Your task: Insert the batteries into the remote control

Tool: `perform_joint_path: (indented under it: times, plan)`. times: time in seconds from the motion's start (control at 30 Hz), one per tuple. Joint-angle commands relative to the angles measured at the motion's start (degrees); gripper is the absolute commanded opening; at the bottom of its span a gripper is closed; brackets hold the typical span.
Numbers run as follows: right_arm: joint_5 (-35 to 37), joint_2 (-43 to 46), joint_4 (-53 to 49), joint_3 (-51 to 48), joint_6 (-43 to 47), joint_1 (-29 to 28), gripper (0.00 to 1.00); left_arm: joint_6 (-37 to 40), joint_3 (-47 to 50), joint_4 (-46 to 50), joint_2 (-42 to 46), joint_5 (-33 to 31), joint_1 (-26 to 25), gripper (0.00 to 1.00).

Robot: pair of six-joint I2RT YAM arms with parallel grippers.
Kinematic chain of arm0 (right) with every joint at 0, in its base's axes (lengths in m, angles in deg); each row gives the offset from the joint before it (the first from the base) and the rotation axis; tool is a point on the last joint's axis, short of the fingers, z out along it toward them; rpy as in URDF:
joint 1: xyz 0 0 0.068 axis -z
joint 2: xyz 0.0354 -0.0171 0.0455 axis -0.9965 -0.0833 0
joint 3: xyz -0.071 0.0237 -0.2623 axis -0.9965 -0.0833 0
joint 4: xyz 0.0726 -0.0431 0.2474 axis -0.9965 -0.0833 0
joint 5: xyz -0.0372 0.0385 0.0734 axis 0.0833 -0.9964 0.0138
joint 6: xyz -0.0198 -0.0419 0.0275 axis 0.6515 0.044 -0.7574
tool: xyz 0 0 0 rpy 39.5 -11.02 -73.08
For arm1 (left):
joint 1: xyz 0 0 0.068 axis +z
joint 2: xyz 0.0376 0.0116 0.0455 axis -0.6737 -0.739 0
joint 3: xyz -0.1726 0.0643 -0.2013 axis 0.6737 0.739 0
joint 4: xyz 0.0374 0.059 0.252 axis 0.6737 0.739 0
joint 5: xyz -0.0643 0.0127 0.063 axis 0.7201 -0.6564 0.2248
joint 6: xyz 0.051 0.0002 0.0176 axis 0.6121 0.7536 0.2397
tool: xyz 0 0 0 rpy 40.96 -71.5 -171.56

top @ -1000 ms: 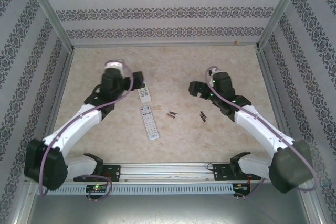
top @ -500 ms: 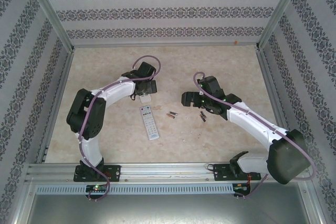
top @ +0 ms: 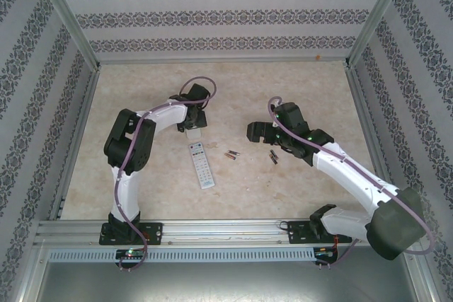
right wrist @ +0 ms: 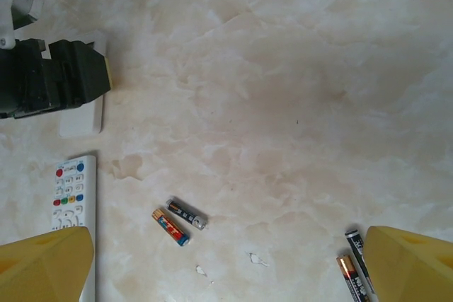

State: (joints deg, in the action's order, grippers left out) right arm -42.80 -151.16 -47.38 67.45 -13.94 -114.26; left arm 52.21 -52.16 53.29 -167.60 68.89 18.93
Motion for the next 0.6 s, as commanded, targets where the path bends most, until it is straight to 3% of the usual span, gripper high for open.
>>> perform_joint_path:
  times: [0.0, 0.13, 0.33, 0.57]
  plan:
    - [-1.2, 2.1, -0.5, 1.6, -1.2, -0.4, 0.98, -1.2, 1.4, -2.8, 0.0, 5.6, 1.4, 0.55]
    - [-8.6, 3.2, 2.4, 3.5, -4.7, 2.3, 0.98, -0.1, 3.4, -7.1, 6.0, 13.1, 2.1, 0.44]
    - [-25.1, 1.7, 12.2, 8.8, -11.7, 7.0, 0.98, -1.7, 5.6, -20.3, 22.1, 27.8, 2.1, 0.43]
    - [-40.3, -4.1, 32.3, 14.6, -24.7, 7.0, 0.98, -19.5, 9.4, -49.4, 30.6, 42.8, 2.0, 0.44]
